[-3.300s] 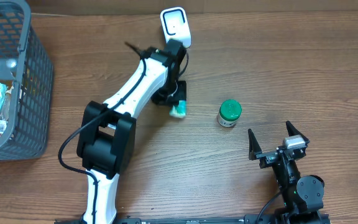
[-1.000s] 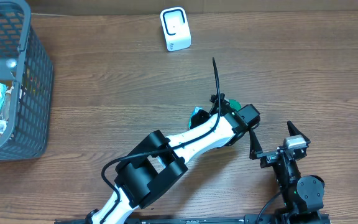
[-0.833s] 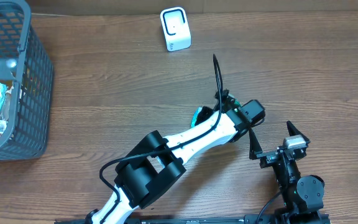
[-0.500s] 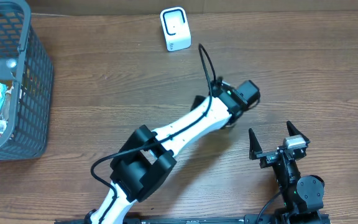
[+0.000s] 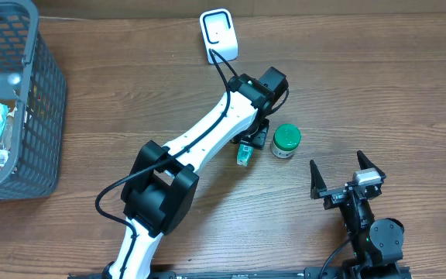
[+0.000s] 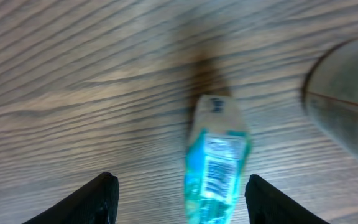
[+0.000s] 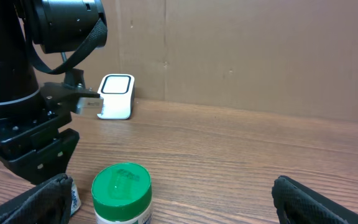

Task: Scan the item barcode

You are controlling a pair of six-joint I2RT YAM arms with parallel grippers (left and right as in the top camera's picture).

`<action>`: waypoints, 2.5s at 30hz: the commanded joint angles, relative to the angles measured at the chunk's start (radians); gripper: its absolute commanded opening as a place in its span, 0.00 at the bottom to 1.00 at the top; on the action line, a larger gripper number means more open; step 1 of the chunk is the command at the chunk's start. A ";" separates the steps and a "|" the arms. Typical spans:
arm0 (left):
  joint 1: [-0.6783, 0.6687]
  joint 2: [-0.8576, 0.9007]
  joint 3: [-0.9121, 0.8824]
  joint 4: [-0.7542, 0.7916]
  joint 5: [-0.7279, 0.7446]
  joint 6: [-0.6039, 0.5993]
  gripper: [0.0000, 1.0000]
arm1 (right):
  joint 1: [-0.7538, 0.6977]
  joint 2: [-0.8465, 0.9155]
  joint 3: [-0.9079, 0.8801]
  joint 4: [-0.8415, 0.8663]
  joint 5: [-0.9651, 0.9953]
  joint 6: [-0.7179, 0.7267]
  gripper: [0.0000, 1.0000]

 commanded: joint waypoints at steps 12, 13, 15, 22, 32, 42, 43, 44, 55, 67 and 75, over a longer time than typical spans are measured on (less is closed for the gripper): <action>-0.023 0.013 -0.149 0.135 0.082 0.042 0.65 | -0.001 -0.007 -0.010 0.006 0.006 0.003 1.00; -0.025 0.013 -0.167 0.154 0.083 0.039 0.63 | -0.001 -0.007 -0.010 0.006 0.006 0.003 1.00; -0.027 0.013 -0.207 0.193 0.082 0.023 0.58 | -0.001 -0.007 -0.010 0.006 0.006 0.003 1.00; -0.027 0.013 -0.226 0.230 0.086 0.014 0.15 | -0.001 -0.007 -0.010 0.006 0.006 0.003 1.00; -0.026 0.013 -0.215 0.271 0.093 -0.085 0.48 | -0.001 -0.007 -0.010 0.006 0.006 0.003 1.00; -0.010 0.013 -0.056 0.218 0.047 -0.083 0.50 | -0.001 -0.007 -0.010 0.006 0.006 0.003 1.00; -0.002 0.013 -0.028 0.207 0.027 -0.084 0.51 | -0.001 -0.007 -0.010 0.006 0.006 0.003 1.00; 0.006 0.013 -0.006 0.199 0.022 -0.083 0.52 | -0.001 -0.007 -0.010 0.006 0.006 0.003 1.00; 0.133 0.013 0.278 0.090 -0.028 -0.083 0.56 | -0.001 -0.007 -0.010 0.006 0.006 0.003 1.00; 0.228 0.013 0.592 -0.169 -0.206 -0.045 0.54 | -0.001 -0.007 -0.010 0.006 0.006 0.003 1.00; 0.276 0.013 0.808 -0.148 -0.378 0.164 0.74 | -0.001 -0.007 -0.010 0.006 0.006 0.003 1.00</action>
